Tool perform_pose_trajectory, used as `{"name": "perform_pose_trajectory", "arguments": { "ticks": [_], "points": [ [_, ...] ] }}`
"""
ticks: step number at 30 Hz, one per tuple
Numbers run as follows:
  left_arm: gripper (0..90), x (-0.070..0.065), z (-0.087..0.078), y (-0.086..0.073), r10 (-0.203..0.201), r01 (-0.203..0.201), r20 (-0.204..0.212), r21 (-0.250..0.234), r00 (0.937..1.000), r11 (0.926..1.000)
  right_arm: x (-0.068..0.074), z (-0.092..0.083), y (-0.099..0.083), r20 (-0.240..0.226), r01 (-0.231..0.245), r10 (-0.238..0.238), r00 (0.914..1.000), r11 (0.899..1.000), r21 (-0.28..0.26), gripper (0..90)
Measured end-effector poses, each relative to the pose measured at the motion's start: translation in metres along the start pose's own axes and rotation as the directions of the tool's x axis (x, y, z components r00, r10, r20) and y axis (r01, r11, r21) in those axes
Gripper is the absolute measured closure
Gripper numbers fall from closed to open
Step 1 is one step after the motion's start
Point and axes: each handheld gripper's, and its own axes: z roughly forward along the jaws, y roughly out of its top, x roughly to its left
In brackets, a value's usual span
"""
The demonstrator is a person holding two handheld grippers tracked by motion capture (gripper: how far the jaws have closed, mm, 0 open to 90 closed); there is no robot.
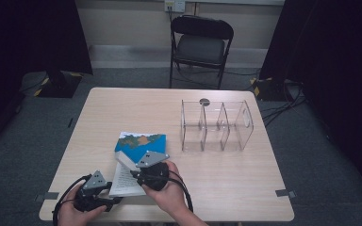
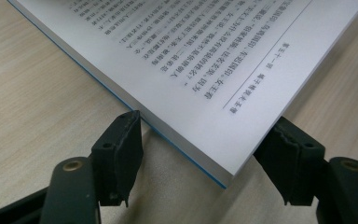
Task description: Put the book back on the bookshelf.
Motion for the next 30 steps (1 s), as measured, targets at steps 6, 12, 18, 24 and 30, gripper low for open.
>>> {"name": "perform_pose_trajectory", "arguments": {
  "ticks": [6,12,18,24,30],
  "points": [
    [34.4,0.0018,-0.0055,0.001,-0.011,0.011,-0.014,-0.034,0.9998,0.9994,0.0007,0.001,-0.0008,-0.002,0.005,-0.005,1.0,1.0,0.0,75.7],
    [41.8,0.003,-0.0054,-0.0006,-0.007,0.006,-0.031,-0.051,0.9995,0.9987,0.0026,0.0023,-0.0029,-0.002,0.016,-0.015,0.9999,1.0,0.009,75.6],
    [41.5,0.0043,-0.0066,-0.0005,-0.017,0.015,-0.034,-0.072,0.9993,0.9973,0.0035,0.0034,-0.0035,-0.003,0.018,-0.018,0.9998,1.0,0.012,75.6],
    [34.7,0.005,-0.004,0.0004,-0.008,0.003,-0.056,-0.075,0.9984,0.9972,0.0027,0.0029,-0.0026,-0.006,0.016,-0.015,0.9999,1.0,0.009,75.6],
    [30.4,0.0056,-0.0003,0.0034,0.008,-0.013,-0.065,-0.079,0.9978,0.9968,0.002,0.001,-0.0018,-0.009,0.014,-0.014,0.9999,1.0,0.005,75.6]
  ]
}}
